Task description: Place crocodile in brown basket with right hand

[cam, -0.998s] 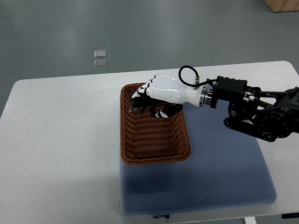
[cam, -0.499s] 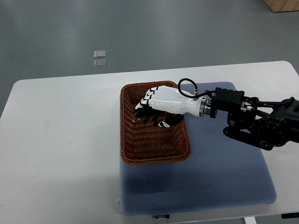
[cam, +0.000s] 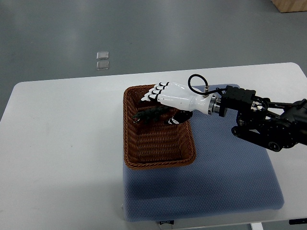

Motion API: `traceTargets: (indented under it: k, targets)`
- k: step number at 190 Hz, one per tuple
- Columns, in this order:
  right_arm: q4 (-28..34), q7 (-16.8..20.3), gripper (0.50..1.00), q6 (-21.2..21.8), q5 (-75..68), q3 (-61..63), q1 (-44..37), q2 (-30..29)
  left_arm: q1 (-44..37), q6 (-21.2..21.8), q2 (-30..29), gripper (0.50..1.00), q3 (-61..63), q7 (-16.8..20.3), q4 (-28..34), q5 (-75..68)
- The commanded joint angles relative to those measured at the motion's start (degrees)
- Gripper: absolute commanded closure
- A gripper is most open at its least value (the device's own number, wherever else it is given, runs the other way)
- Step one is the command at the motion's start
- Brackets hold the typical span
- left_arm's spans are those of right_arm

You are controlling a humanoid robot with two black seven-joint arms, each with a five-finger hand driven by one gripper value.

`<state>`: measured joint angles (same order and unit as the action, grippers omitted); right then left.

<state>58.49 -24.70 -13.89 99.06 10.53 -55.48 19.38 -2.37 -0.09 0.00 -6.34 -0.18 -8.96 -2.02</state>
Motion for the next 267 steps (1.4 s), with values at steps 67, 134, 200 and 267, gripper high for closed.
traceTargets:
  k: [67, 134, 200, 267]
  targets:
    - [-0.3, 0.5, 0.617, 14.9, -1.1, 26.0, 6.5, 0.3, 0.0, 0.0, 0.0, 0.5, 0.0, 0.0, 0.0, 0.0]
    - [-12.3, 2.2, 0.617, 22.2, -14.3, 43.0, 11.3, -0.6, 0.0, 0.0, 0.0, 0.5, 0.0, 0.0, 0.0, 0.0]
    - [-24.7, 7.3, 0.617, 21.4, -49.2, 43.6, 11.7, -0.9, 0.0, 0.0, 0.0, 0.5, 0.0, 0.0, 0.0, 0.0]
    - [-28.3, 9.0, 0.605, 21.5, -62.5, 43.3, 11.7, -0.7, 0.0, 0.0, 0.0, 0.5, 0.0, 0.0, 0.0, 0.0]
